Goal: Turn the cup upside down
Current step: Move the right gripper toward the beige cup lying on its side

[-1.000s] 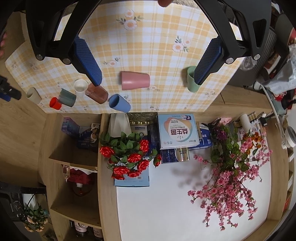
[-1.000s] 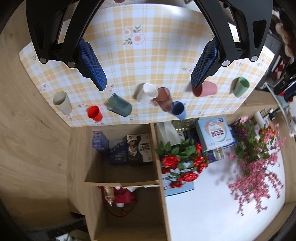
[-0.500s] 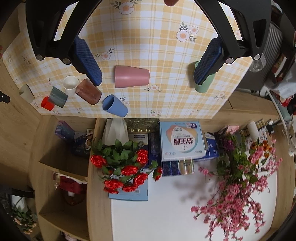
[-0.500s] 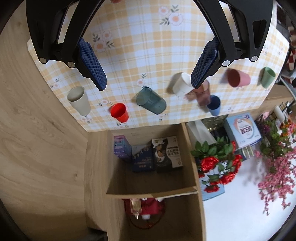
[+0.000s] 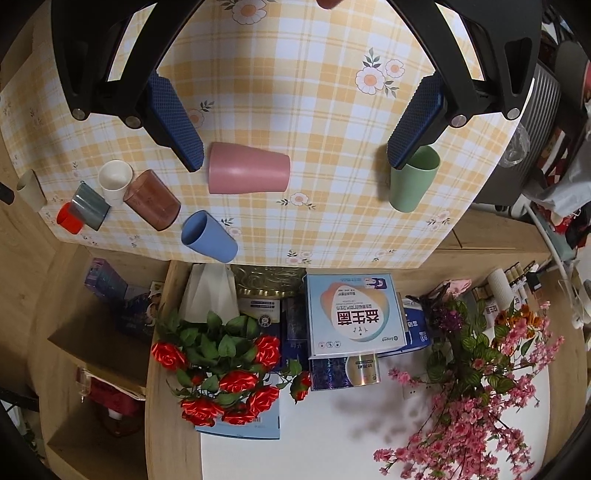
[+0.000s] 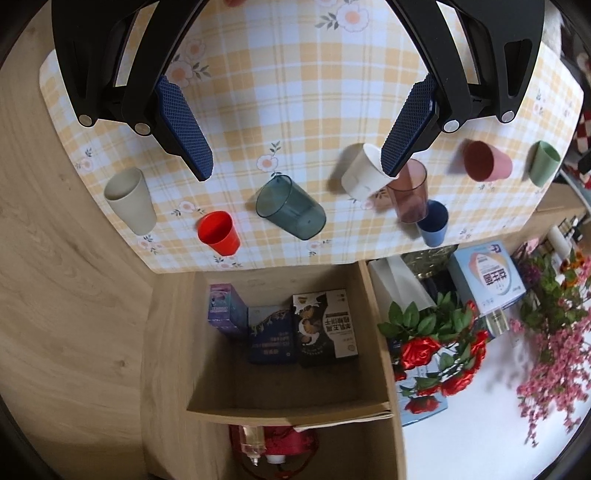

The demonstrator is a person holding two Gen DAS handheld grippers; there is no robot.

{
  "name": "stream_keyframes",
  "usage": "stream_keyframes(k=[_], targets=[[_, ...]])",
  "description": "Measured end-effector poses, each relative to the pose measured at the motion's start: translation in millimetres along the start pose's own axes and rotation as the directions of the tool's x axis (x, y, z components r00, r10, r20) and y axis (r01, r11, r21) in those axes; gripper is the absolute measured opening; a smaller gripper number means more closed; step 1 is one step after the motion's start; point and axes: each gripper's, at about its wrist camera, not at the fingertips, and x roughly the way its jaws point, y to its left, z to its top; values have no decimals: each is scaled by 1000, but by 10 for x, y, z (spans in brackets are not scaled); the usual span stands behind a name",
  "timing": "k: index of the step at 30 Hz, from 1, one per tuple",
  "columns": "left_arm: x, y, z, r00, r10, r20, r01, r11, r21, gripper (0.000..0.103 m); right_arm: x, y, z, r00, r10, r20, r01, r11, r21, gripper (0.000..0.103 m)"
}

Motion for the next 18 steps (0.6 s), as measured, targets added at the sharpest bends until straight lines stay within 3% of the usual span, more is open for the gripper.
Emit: stream_keyframes(k=[8, 12, 18], targets=[[166, 10, 10, 999, 2, -34, -2, 1000, -10, 97, 243, -489, -10, 998, -37, -53, 40, 998, 45, 89], [242, -45, 41, 999, -13, -44, 12, 1000, -13, 97, 404, -917, 29, 991, -114, -75, 115, 993, 5, 89], [348, -140, 93, 999, 7, -49, -8, 1000, -11, 97, 870, -1784, 203, 975, -166, -149, 168, 986, 2, 89]])
